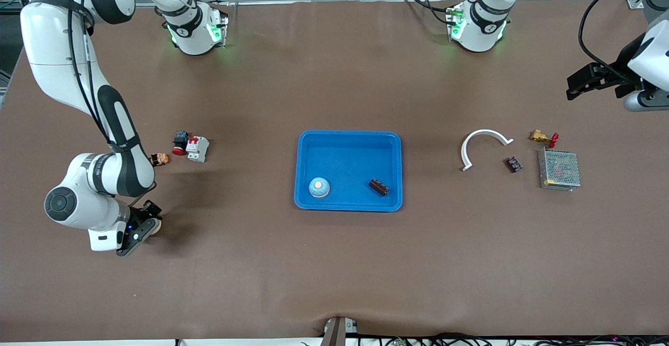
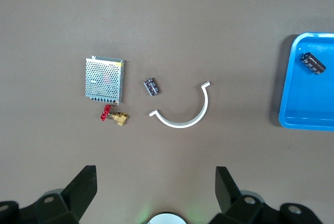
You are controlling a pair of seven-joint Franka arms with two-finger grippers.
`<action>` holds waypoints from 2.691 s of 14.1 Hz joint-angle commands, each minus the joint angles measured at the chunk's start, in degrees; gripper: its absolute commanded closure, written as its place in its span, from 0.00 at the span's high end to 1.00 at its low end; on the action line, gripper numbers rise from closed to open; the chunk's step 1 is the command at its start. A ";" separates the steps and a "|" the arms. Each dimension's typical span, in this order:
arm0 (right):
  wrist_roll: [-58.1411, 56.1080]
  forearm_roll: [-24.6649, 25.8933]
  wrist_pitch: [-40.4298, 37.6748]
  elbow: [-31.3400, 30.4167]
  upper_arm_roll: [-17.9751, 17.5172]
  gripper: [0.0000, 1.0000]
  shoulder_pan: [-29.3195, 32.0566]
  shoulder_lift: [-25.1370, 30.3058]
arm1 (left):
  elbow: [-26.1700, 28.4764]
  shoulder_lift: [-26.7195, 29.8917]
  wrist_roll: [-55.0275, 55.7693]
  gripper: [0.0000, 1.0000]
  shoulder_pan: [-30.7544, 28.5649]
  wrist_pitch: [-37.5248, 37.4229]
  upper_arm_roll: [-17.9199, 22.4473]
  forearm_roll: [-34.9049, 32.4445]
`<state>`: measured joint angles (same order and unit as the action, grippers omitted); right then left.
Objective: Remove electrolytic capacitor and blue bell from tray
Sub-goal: 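Lower the bell onto the table with the right gripper and release, then reach the right gripper to the second bell while the left gripper reaches the capacitor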
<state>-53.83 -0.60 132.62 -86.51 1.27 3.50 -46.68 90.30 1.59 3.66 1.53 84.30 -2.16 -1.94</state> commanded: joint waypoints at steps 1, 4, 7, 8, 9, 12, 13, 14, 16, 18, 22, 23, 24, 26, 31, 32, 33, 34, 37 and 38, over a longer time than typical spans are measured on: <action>-0.66 -0.10 0.36 0.38 -1.18 1.00 1.69 -0.34 | -1.17 0.34 -1.28 1.00 0.05 -1.24 0.22 1.33; 0.12 -0.19 -0.95 1.08 -1.36 1.00 1.34 0.36 | -1.00 0.69 -1.20 1.00 0.05 -2.72 0.14 1.42; 0.30 -2.98 -8.66 5.19 -1.53 1.00 1.25 0.89 | -0.91 0.87 -0.58 1.00 0.40 -2.74 -0.04 1.42; 0.56 -5.70 -11.82 6.95 -1.45 1.00 0.81 1.32 | -0.91 0.87 -0.49 1.00 0.49 -2.65 -0.21 1.42; 1.52 -7.47 -14.29 8.01 -1.45 1.00 0.37 1.76 | -1.00 0.87 -0.49 1.00 0.32 -2.56 -0.30 1.50; 13.26 -7.93 -19.31 8.73 -1.62 1.00 -1.65 5.01 | -1.44 0.34 -0.23 1.00 0.49 -2.56 -0.30 1.33; 17.66 -7.93 -20.20 8.73 -1.62 1.00 -2.96 6.06 | -2.22 0.08 -0.23 1.00 0.67 -2.65 -0.30 1.07; 22.06 -7.93 -20.55 8.73 -1.53 1.00 -4.28 7.21 | -2.41 -0.27 -0.32 1.00 0.67 -2.65 -0.30 1.07; 30.32 -8.01 -21.69 8.73 -1.53 1.00 -6.39 8.53 | -2.58 -0.28 -0.58 1.00 0.49 -2.65 -0.30 1.24; 40.42 -7.93 -21.96 8.73 -1.71 1.00 -8.76 9.84 | -2.58 -0.28 -0.67 1.00 0.40 -2.65 -0.30 1.42; 52.12 -7.93 -23.27 8.64 -1.71 1.00 -12.72 11.08 | -2.58 -0.28 -0.23 1.00 0.67 -2.65 -0.30 1.33; 56.60 -8.01 -23.63 8.64 -1.71 1.00 -13.77 11.17 | -2.58 -0.28 -0.23 1.00 0.75 -2.65 -0.39 1.33; 60.73 -8.10 -23.55 8.64 -1.71 1.00 -15.35 11.26 | -2.50 -0.28 -0.23 1.00 0.76 -2.65 -0.39 1.42; 70.30 -8.10 -22.76 8.64 -1.62 1.00 -19.04 11.52 | -2.58 -0.19 -0.23 1.00 0.76 -2.65 -0.39 1.42; 89.04 -7.23 -16.00 8.38 -1.45 1.00 -28.89 10.82 | -2.58 -0.28 -0.40 1.00 0.67 -2.65 -0.39 1.42; 91.07 -7.22 -15.73 8.38 -1.45 1.00 -29.86 10.47 | -2.58 -0.28 -0.40 1.00 0.58 -2.65 -0.39 1.42; 92.49 -7.22 -15.55 8.38 -1.36 1.00 -31.00 10.12 | -2.58 -0.28 -0.40 1.00 0.58 -2.65 -0.39 1.42; 93.81 -7.22 -14.76 8.38 -1.27 1.00 -31.79 9.77 | -2.58 -0.36 -0.49 1.00 0.58 -2.65 -0.39 1.42; 96.53 -7.05 -11.69 8.38 -1.27 1.00 -33.37 8.37 | -2.58 -0.54 -0.49 1.00 0.49 -2.65 -0.39 1.33; 98.46 -6.96 -10.20 8.29 -1.27 1.00 -33.90 7.75 | -2.58 -0.89 -0.49 1.00 0.49 -2.65 -0.39 1.33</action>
<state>41.25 -7.76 119.99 -77.95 -0.68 -28.98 -37.88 88.96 1.56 3.39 2.15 82.62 -2.65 -1.79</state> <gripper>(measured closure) 0.000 0.000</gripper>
